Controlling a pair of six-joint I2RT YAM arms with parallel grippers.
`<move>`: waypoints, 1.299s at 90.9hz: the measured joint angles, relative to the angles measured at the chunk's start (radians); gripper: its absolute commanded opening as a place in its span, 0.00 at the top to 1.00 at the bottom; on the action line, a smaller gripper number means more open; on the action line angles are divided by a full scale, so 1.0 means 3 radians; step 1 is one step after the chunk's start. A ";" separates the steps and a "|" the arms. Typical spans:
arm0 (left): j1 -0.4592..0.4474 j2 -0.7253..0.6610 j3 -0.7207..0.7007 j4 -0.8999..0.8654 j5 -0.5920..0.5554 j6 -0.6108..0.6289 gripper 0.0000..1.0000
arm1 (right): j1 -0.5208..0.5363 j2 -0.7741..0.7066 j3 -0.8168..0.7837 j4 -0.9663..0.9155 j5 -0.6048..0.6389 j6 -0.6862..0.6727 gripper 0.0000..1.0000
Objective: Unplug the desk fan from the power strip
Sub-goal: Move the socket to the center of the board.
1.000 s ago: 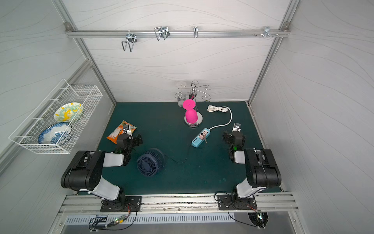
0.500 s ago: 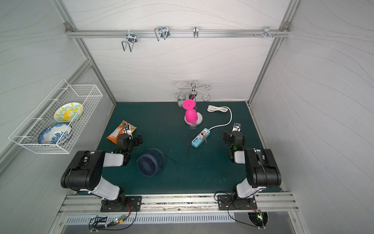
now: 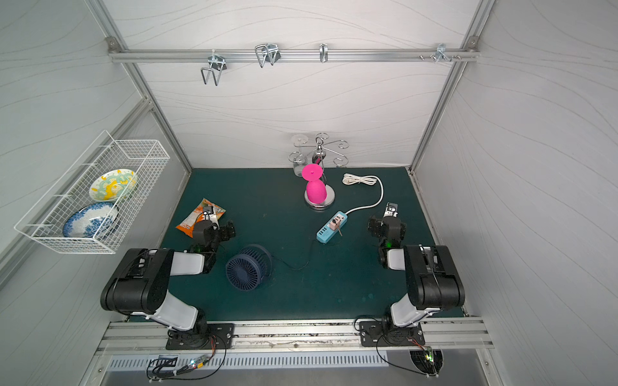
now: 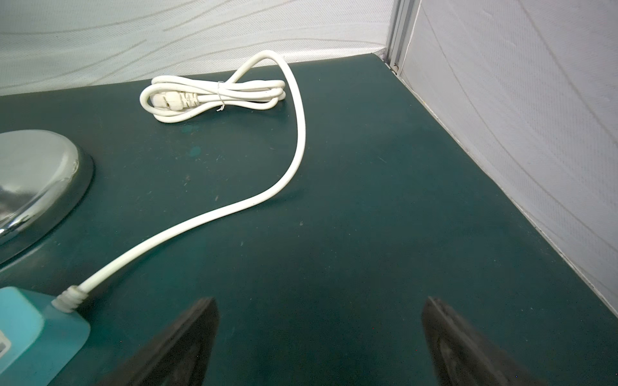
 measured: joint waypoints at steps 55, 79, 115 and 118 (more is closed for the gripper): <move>0.0003 -0.0573 0.0510 -0.1052 -0.0193 -0.0137 0.00 | 0.0043 -0.0300 0.0376 -0.0706 0.0170 0.0000 0.01; 0.0061 -0.0735 0.1403 -0.2164 -0.0067 -0.0577 0.00 | 0.0045 -0.0740 0.0716 -0.1391 0.0135 0.0150 0.01; 0.0175 -0.1024 0.1771 -0.2824 0.0539 -0.1438 0.01 | -0.0581 -0.1240 0.1436 -0.2589 -0.0721 0.1825 0.01; 0.0175 -0.1024 0.1771 -0.2859 0.0619 -0.1495 0.02 | -0.0584 -0.1265 0.1419 -0.2595 -0.0824 0.1915 0.01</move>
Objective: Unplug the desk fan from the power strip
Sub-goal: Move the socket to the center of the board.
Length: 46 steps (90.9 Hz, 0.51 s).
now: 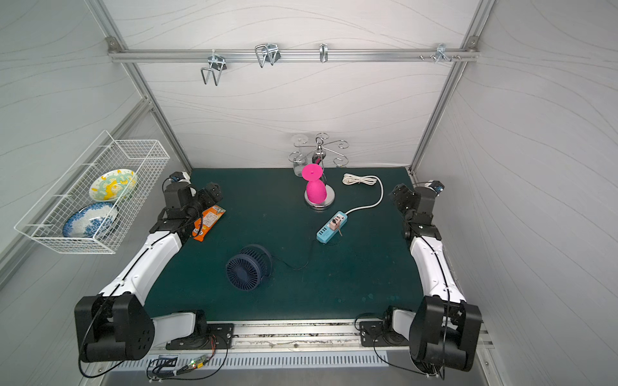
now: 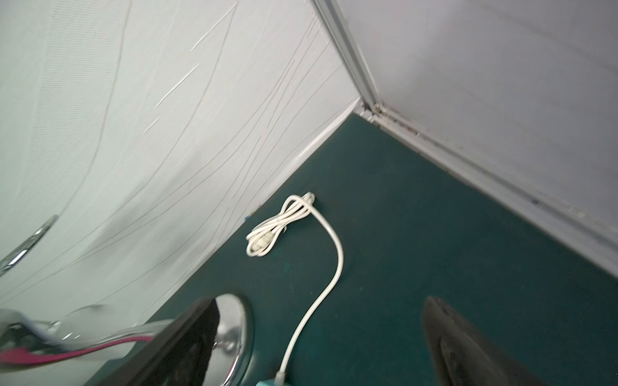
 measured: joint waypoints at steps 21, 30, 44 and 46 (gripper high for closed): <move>-0.0020 -0.0001 0.0055 -0.0230 0.0593 -0.0230 0.14 | 0.0004 -0.0024 0.0285 -0.0417 -0.0632 0.0290 0.01; -0.0107 -0.0015 0.0122 -0.0361 0.0739 -0.0228 0.18 | 0.0011 -0.0018 0.0511 -0.0640 -0.0815 0.0300 0.01; -0.0462 -0.0127 0.0158 -0.0596 0.0838 -0.0130 0.20 | 0.0113 -0.0011 0.0706 -0.1106 -0.0885 0.0247 0.01; -0.0529 -0.0145 0.0158 -0.0627 0.0844 -0.0107 0.20 | 0.0135 -0.0006 0.0718 -0.1167 -0.0885 0.0234 0.01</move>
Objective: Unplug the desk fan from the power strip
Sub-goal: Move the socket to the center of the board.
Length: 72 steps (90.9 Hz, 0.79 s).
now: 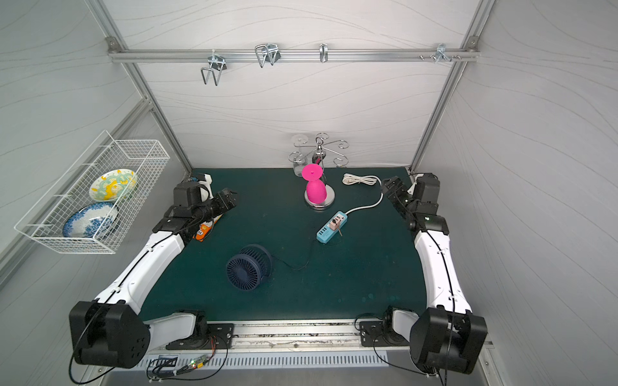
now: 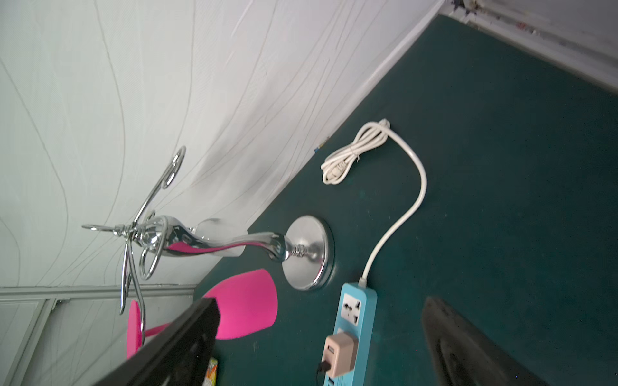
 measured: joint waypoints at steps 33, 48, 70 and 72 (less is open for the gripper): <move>-0.1101 -0.0037 0.0003 -0.0219 -0.0233 0.0275 0.22 | 0.0411 0.0042 -0.0006 -0.0749 0.0010 -0.0130 0.02; -0.1488 0.0161 0.0041 -0.0181 -0.0361 0.0289 0.28 | 0.0594 0.0019 -0.0114 -0.0811 0.0005 -0.0135 0.04; -0.1844 0.0655 0.0100 -0.0038 -0.0497 0.0305 0.31 | 0.0673 0.0011 -0.0296 -0.0858 -0.0023 -0.0136 0.05; -0.1860 0.0697 0.0108 -0.0014 -0.0506 0.0306 0.31 | 0.0678 0.0005 -0.0309 -0.0858 -0.0024 -0.0136 0.05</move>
